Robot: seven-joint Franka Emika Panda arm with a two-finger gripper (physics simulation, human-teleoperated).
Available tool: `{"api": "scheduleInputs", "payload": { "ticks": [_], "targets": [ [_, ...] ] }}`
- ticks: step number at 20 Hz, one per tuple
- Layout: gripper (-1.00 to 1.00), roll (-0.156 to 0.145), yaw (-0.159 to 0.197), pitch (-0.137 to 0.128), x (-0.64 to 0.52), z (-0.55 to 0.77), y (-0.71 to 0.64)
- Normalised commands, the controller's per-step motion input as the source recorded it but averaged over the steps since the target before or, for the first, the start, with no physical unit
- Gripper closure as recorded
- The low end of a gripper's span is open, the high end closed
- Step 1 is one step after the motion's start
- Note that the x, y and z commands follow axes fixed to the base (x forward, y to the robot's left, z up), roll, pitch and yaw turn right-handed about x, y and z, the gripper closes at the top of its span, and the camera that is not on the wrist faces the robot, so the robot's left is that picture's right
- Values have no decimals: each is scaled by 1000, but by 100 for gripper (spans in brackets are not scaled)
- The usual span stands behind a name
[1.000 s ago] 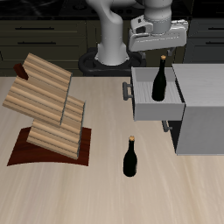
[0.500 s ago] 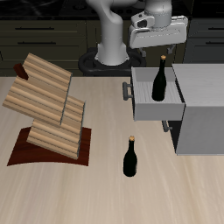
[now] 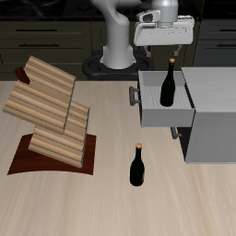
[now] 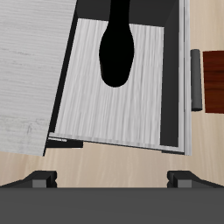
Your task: Place the wine bottle from the drawer onto the top layer of the wine rack
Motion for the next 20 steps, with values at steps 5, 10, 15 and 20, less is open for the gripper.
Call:
{"api": "scheduleInputs", "payload": {
  "ticks": [5,10,15,20],
  "targets": [
    [-100,-38,33,-254,-13,83,-73],
    [-100,-47,-26,-89,110,13,-103],
    [-100,1,27,-117,71,-9,-19],
    [-100,-35,-4,-150,57,150,-17]
  ]
}}
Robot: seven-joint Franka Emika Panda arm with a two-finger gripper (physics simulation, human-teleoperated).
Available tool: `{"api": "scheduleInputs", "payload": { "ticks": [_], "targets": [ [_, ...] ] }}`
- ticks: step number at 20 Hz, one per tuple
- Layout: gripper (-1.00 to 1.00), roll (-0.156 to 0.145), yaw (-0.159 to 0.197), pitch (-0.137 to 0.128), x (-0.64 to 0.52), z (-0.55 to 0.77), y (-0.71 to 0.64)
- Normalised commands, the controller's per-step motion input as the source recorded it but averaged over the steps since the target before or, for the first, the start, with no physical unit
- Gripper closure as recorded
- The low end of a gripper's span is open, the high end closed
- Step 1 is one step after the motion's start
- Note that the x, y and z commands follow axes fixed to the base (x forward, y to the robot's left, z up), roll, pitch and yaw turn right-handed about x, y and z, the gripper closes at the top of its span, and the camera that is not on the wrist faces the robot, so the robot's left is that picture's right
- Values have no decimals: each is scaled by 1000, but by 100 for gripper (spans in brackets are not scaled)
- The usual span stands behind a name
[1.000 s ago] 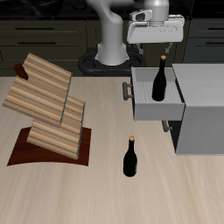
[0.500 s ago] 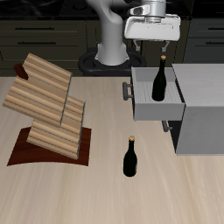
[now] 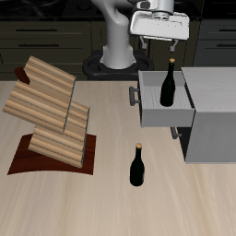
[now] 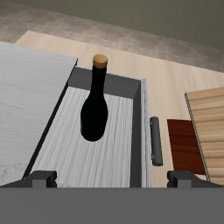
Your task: Place the wine bottle from the drawer onto the top layer of the wine rack
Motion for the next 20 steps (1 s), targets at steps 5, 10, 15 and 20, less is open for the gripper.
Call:
{"api": "scheduleInputs", "payload": {
  "ticks": [5,10,15,20],
  "targets": [
    [-100,-9,-13,-98,29,78,49],
    [-100,-9,14,-71,96,-55,64],
    [-100,-19,-18,-85,115,-48,151],
    [-100,-36,-8,-68,162,13,14]
  ]
}}
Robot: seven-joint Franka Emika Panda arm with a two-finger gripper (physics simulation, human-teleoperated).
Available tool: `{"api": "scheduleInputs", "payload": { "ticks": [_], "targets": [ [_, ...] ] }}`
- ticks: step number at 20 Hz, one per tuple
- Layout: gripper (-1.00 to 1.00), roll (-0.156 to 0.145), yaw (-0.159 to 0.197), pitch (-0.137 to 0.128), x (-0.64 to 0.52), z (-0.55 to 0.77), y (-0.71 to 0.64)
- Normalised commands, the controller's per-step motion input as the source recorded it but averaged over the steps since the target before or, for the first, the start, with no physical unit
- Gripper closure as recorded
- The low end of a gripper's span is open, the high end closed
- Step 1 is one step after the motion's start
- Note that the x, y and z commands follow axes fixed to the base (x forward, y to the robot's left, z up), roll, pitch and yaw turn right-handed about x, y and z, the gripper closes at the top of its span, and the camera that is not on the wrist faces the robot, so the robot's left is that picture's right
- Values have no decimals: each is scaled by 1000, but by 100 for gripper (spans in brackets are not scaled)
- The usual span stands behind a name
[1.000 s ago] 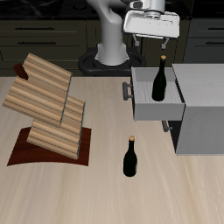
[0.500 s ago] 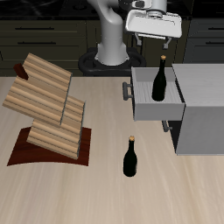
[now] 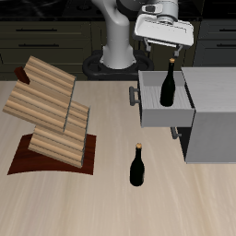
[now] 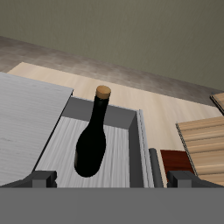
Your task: Place the wine bottle from the drawer onto the top layer of the wine rack
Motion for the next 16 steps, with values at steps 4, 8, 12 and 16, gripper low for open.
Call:
{"api": "scheduleInputs", "payload": {
  "ticks": [4,8,12,16],
  "targets": [
    [-100,-3,32,-85,98,-88,85],
    [-100,18,3,-60,-34,-121,110],
    [-100,45,-4,-32,-40,-24,158],
    [-100,-17,-29,-3,76,30,20]
  ]
}}
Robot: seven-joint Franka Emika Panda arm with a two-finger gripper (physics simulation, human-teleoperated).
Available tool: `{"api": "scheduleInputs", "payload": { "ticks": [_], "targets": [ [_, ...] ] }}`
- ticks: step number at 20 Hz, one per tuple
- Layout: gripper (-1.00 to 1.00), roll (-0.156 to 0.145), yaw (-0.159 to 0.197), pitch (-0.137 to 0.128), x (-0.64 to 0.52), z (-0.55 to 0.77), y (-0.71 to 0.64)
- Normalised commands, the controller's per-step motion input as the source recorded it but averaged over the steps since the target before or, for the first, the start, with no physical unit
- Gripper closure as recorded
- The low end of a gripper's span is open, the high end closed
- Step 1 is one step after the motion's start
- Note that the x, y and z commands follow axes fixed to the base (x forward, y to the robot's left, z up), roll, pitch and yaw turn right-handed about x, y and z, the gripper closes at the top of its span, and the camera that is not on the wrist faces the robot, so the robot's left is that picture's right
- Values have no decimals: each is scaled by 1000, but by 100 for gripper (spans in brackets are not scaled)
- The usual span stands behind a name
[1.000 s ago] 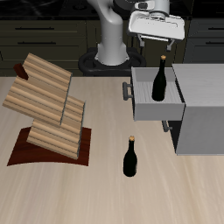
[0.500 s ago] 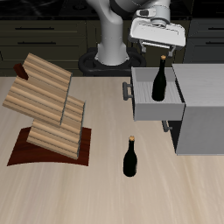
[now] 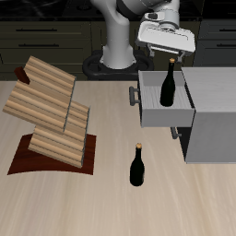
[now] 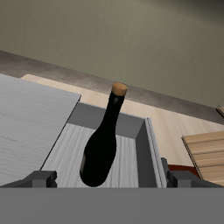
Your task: Place the wine bottle from the drawer onto the top layer of the wine rack
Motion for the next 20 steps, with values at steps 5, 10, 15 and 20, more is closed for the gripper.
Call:
{"api": "scheduleInputs", "payload": {
  "ticks": [5,10,15,20],
  "targets": [
    [-100,-22,-39,-1,159,96,11],
    [-100,-22,-46,22,124,30,45],
    [-100,-1,-48,23,70,26,94],
    [-100,31,-20,38,94,-84,205]
  ]
}}
